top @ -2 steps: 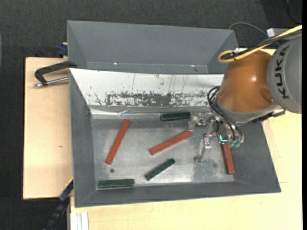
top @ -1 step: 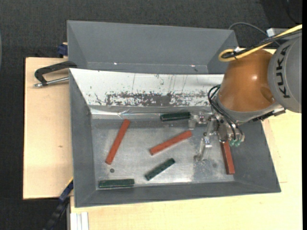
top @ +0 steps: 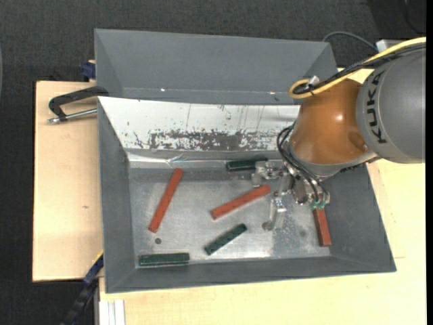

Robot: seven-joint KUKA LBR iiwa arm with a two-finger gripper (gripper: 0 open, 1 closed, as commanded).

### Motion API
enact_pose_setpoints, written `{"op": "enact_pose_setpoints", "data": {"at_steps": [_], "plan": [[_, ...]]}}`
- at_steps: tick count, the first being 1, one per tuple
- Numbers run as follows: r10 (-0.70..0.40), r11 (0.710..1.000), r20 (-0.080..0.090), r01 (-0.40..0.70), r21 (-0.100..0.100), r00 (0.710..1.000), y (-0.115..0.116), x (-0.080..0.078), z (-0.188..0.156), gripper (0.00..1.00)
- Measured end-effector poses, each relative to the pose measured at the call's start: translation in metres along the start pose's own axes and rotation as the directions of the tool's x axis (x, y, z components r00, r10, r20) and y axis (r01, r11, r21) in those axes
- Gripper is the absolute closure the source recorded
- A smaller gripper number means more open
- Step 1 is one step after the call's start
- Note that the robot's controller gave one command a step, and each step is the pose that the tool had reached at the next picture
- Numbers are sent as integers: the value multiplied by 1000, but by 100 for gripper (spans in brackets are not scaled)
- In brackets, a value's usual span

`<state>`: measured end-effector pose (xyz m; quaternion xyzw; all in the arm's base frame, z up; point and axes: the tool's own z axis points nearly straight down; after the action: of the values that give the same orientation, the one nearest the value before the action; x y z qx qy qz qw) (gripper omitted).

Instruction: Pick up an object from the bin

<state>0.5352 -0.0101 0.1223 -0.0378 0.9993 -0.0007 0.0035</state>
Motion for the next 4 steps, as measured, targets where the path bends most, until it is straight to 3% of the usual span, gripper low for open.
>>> {"op": "enact_pose_setpoints", "data": {"at_steps": [1,2,3,4], "plan": [[-47,999,-6,47,-3,999,43,-13,14,0],[40,999,-4,-40,-6,999,49,-14,22,0],[171,985,-7,-171,-1,985,-8,9,49,100],[171,985,-7,-171,-1,985,-8,9,49,100]]}}
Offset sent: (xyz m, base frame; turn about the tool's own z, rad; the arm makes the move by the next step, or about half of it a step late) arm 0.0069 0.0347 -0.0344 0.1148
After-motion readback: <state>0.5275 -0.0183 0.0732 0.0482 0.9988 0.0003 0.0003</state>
